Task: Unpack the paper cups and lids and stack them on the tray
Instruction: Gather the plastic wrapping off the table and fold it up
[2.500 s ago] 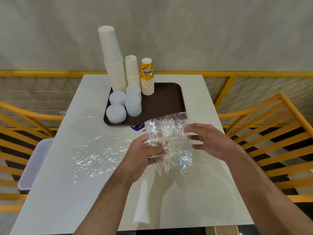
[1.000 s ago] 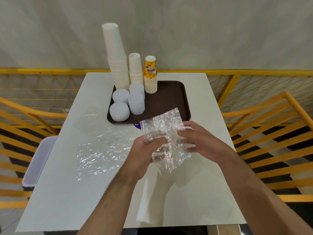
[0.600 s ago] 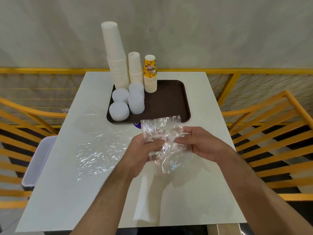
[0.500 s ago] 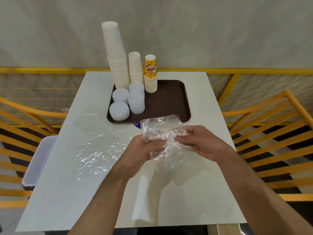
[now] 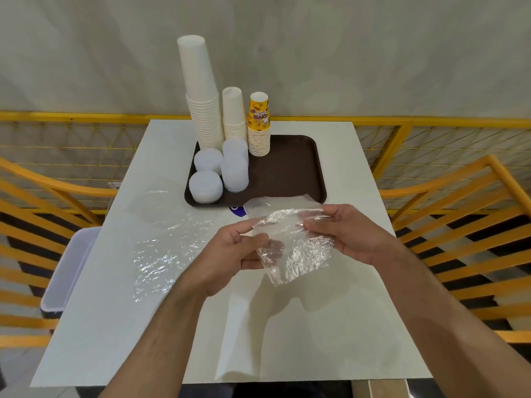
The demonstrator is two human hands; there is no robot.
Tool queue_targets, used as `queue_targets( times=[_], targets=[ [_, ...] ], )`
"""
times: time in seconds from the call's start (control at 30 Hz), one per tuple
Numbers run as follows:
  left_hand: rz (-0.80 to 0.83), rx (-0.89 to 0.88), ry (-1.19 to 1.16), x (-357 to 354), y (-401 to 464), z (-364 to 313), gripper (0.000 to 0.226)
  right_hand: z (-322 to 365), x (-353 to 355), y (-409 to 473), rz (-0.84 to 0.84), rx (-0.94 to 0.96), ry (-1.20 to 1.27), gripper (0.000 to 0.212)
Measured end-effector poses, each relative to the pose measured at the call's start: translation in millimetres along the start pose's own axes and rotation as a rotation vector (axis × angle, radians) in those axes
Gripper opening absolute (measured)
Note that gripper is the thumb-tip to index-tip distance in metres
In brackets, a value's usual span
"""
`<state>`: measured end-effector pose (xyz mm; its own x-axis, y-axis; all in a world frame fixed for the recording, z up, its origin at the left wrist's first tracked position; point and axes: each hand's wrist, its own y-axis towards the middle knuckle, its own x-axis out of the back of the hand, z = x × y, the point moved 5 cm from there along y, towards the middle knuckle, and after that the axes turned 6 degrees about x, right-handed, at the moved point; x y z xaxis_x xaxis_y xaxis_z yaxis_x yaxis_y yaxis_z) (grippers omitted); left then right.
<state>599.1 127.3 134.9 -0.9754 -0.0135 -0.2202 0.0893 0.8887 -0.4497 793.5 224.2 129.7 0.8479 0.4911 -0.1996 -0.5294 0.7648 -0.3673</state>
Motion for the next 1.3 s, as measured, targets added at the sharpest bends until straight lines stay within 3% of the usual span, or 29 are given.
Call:
queue_targets(
  times=[0.17, 0.23, 0.33, 0.47, 0.6, 0.7, 0.8, 0.97, 1.13, 1.23, 1.3],
  targets=[
    [0.006, -0.043, 0.11, 1, -5, -17, 0.025, 17, -2, 0, 0.039, 0.045, -0.083, 0.021],
    [-0.007, -0.104, 0.115, 1, -8, -30, 0.025, 32, -5, -2, 0.068, 0.123, -0.111, 0.027],
    [0.015, -0.21, 0.114, 2, -20, -49, 0.036, 59, -8, -10, 0.101, 0.27, -0.107, 0.041],
    [0.047, -0.248, 0.146, 2, -28, -58, 0.055, 75, -16, -14, 0.212, 0.358, -0.21, 0.032],
    [0.152, -0.187, 0.051, 5, -29, -55, 0.03, 76, -20, -9, 0.25, 0.336, -0.266, 0.031],
    [0.191, -0.176, -0.033, 3, -32, -57, 0.026, 81, -27, -10, 0.29, 0.332, -0.284, 0.031],
    [0.1, -0.223, -0.005, -6, -39, -62, 0.019, 86, -34, -11, 0.318, 0.343, -0.297, 0.042],
    [-0.038, -0.276, 0.254, -8, -48, -58, 0.022, 88, -36, -10, 0.299, 0.369, -0.302, 0.051],
    [-0.083, -0.248, 0.272, -3, -56, -49, 0.033, 83, -43, -13, 0.31, 0.387, -0.288, 0.027],
    [-0.101, -0.244, 0.329, -4, -63, -51, 0.037, 82, -37, -19, 0.376, 0.352, -0.245, 0.026],
    [-0.079, -0.243, 0.379, -4, -66, -54, 0.037, 84, -34, -26, 0.448, 0.277, -0.046, 0.046]
  ],
)
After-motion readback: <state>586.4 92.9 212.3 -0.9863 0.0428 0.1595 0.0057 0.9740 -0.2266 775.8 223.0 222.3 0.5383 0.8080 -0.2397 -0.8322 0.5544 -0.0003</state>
